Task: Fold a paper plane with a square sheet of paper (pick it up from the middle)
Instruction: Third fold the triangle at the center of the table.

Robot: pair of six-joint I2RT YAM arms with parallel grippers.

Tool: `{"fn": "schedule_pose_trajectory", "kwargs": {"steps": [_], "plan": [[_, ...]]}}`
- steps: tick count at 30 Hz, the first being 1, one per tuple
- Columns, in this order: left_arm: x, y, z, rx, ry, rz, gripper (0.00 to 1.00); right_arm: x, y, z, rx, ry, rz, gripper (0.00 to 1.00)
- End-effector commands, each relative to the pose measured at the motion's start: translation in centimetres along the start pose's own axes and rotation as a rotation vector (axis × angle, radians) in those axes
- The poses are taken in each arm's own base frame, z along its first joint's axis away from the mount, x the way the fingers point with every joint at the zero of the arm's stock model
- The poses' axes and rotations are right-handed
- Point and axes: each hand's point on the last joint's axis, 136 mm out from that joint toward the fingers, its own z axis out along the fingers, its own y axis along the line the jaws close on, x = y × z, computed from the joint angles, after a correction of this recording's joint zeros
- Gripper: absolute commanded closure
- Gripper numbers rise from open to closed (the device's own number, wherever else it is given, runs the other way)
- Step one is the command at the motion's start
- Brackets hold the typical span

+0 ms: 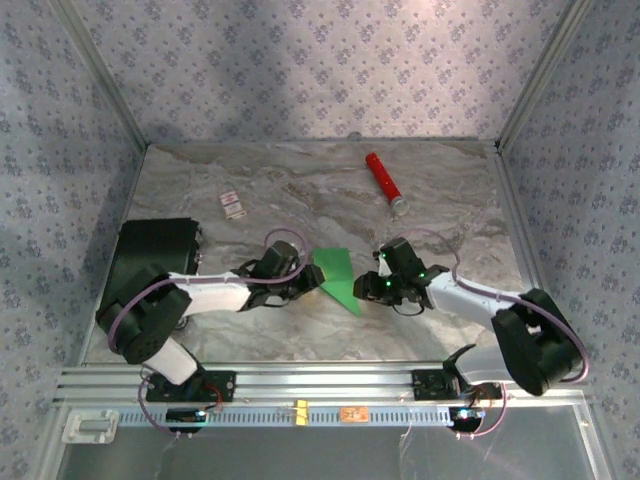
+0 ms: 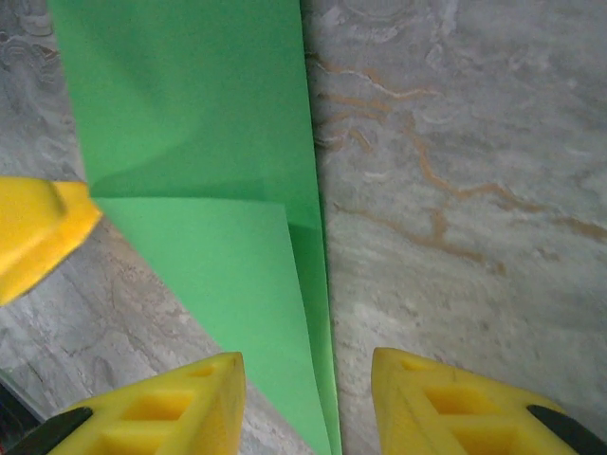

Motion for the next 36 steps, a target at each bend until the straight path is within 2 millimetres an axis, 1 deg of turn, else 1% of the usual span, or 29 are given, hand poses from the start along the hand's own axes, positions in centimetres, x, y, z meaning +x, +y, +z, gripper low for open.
{"fn": "schedule_pose_trajectory", "kwargs": {"steps": [1, 3, 5, 9, 12, 15, 17, 23, 31, 34, 36], "plan": [[-0.3, 0.9, -1.0, 0.008, 0.040, 0.027, 0.54, -1.3, 1.5, 0.3, -0.037, -0.007, -0.042, 0.60], [-0.7, 1.0, -1.3, 0.022, 0.051, 0.023, 0.52, -1.8, 1.7, 0.5, -0.039, -0.012, -0.049, 0.61], [-0.9, 0.7, -1.3, 0.050, 0.066, 0.024, 0.52, -2.1, 1.7, 0.7, -0.034, -0.006, -0.045, 0.61], [-1.0, -0.9, -1.0, 0.125, 0.103, 0.022, 0.52, -2.8, 1.8, 0.7, -0.020, -0.016, -0.042, 0.62], [-1.0, -1.7, -0.4, 0.164, 0.131, 0.016, 0.52, -2.8, 1.6, 0.5, 0.004, -0.021, -0.049, 0.63], [-1.0, -1.7, 0.2, 0.169, 0.157, -0.003, 0.52, -2.8, 1.2, 0.2, 0.028, -0.034, -0.050, 0.64], [-1.0, -1.8, 0.6, 0.184, 0.164, -0.018, 0.54, -2.7, 1.0, 0.0, 0.042, -0.044, -0.051, 0.64], [-1.0, -2.3, 1.2, 0.211, 0.188, -0.024, 0.62, -2.3, 0.5, -0.4, 0.049, -0.058, -0.042, 0.65], [-0.9, -2.6, 2.0, 0.221, 0.219, -0.036, 0.65, -1.9, 0.3, -0.4, 0.049, -0.068, -0.044, 0.65], [-1.0, -2.7, 2.0, 0.226, 0.216, -0.041, 0.66, -1.9, 0.2, -0.6, 0.052, -0.076, -0.047, 0.65], [-1.0, -2.9, 2.0, 0.231, 0.217, -0.038, 0.68, -1.7, 0.2, -0.8, 0.053, -0.080, -0.051, 0.65]]}}
